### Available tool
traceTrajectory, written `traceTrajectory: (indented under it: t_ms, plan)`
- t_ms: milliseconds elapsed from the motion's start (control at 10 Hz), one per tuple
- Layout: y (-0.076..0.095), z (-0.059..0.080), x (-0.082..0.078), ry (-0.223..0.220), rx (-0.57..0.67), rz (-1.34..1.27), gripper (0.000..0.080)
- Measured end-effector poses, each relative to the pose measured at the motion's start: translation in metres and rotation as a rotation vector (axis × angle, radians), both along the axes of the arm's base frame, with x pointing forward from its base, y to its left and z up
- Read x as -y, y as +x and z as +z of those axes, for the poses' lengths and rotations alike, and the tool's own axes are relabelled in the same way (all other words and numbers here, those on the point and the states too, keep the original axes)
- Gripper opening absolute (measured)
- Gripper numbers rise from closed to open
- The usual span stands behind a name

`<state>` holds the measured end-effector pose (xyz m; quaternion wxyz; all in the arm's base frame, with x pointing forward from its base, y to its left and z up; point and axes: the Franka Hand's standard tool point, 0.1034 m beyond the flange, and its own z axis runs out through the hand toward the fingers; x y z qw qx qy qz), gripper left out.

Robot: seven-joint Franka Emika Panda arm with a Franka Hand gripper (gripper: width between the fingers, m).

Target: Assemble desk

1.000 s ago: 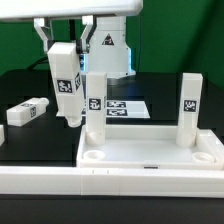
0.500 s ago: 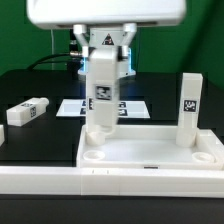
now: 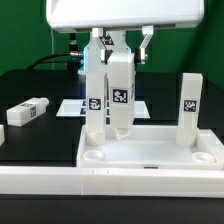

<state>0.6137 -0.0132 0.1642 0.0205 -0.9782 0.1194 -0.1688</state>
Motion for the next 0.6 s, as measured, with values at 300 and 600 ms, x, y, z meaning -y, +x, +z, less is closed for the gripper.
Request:
traceTrajectory:
  t_ms: [300,600]
  plan:
    - [0.01,0.001,-0.072,0.001,0.026,0.048,0.0291]
    - [0.012,0.0,-0.078,0.0,0.055,0.045,0.0291]
